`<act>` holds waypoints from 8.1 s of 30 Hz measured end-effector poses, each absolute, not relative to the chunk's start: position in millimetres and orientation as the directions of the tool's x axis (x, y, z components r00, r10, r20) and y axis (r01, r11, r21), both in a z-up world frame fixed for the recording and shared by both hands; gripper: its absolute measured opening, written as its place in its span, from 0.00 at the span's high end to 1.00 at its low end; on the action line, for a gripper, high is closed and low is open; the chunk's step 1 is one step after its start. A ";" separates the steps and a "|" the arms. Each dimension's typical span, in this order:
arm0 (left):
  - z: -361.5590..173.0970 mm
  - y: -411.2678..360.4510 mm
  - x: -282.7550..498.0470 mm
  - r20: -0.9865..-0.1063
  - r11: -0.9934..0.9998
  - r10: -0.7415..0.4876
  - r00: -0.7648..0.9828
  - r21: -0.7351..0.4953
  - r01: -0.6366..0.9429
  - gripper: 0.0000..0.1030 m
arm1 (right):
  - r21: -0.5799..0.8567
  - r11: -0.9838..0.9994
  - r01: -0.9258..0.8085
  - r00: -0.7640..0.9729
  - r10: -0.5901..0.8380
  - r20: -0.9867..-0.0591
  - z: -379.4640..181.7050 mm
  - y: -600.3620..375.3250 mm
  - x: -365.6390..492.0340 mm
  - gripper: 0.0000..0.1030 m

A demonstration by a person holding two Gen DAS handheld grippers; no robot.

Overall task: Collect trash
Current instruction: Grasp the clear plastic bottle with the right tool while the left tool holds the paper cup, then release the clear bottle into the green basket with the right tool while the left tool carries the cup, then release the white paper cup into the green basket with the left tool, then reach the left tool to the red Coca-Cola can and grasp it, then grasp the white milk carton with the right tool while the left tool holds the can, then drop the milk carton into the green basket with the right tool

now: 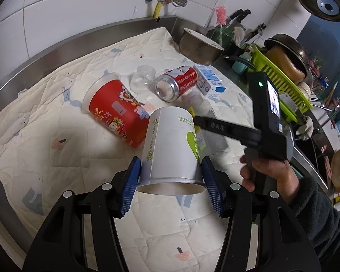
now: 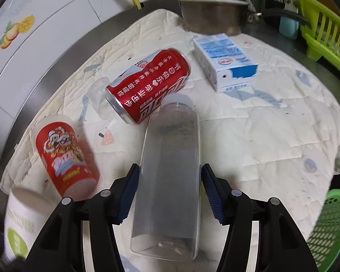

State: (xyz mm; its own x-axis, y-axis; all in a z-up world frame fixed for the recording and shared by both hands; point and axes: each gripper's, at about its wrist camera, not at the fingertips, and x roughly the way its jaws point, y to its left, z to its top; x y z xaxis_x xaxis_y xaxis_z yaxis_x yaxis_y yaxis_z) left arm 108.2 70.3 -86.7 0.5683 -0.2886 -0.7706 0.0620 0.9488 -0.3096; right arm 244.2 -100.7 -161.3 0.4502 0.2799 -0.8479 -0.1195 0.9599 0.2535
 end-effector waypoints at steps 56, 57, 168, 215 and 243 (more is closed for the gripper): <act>-120.2 -254.3 99.1 -0.831 0.727 -0.522 0.191 -0.317 0.608 0.47 | 0.180 0.920 0.348 0.537 -0.038 -0.843 -170.4 -431.4 -29.9 0.35; -124.0 -259.3 99.2 -0.836 0.724 -0.518 0.182 -0.314 0.614 0.47 | 0.184 0.917 0.353 0.551 -0.045 -0.833 -164.1 -434.0 -35.5 0.35; -146.4 -6.7 348.5 -0.860 0.944 -0.216 0.462 -0.064 0.322 0.35 | 0.105 0.947 -0.305 0.434 0.236 -0.870 -156.3 -164.0 418.0 0.35; -142.6 -35.5 343.1 -0.859 0.933 -0.167 0.484 0.021 0.360 0.35 | 0.120 0.978 -0.172 0.617 0.202 -0.760 -96.1 -279.9 225.9 0.37; -120.9 -230.9 149.3 -0.823 0.728 -0.462 0.332 -0.138 0.671 0.35 | 0.157 0.933 0.324 0.339 0.040 -0.940 -259.2 -430.2 36.5 0.36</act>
